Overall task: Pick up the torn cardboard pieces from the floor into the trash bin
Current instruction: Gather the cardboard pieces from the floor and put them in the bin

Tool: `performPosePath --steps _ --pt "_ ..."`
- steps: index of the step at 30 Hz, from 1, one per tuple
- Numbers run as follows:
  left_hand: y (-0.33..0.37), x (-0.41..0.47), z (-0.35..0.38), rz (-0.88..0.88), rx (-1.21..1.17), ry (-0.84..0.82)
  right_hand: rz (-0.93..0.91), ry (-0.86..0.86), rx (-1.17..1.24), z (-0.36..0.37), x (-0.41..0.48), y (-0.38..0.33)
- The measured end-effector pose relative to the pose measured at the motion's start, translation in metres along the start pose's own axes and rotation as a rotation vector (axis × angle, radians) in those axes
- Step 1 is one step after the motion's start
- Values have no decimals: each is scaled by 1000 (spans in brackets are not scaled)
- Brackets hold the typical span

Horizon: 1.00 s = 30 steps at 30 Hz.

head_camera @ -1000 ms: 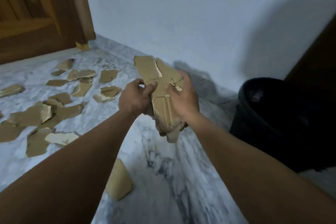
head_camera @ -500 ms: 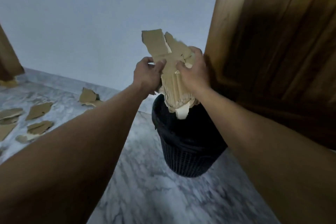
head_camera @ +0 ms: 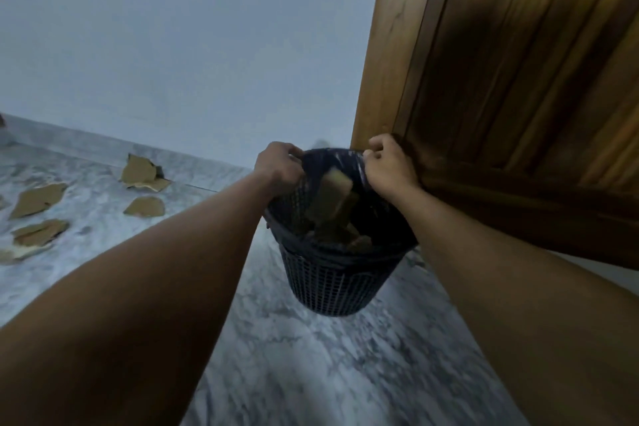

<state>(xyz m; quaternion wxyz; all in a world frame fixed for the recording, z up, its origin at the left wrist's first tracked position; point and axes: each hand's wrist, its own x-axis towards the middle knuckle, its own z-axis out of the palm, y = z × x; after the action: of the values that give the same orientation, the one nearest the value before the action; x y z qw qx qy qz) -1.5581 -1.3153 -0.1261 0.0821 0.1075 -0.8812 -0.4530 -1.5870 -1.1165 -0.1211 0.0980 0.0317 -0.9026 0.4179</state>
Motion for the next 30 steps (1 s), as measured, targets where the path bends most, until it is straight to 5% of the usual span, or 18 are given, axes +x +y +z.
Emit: performPosePath --steps 6,13,30 --pt "-32 -48 -46 62 63 220 -142 -119 -63 25 -25 -53" --pt "-154 -133 -122 -124 183 394 -363 -296 -125 115 -91 -111" --pt "-427 -325 -179 -688 628 294 -449 -1029 -302 389 -322 -91"
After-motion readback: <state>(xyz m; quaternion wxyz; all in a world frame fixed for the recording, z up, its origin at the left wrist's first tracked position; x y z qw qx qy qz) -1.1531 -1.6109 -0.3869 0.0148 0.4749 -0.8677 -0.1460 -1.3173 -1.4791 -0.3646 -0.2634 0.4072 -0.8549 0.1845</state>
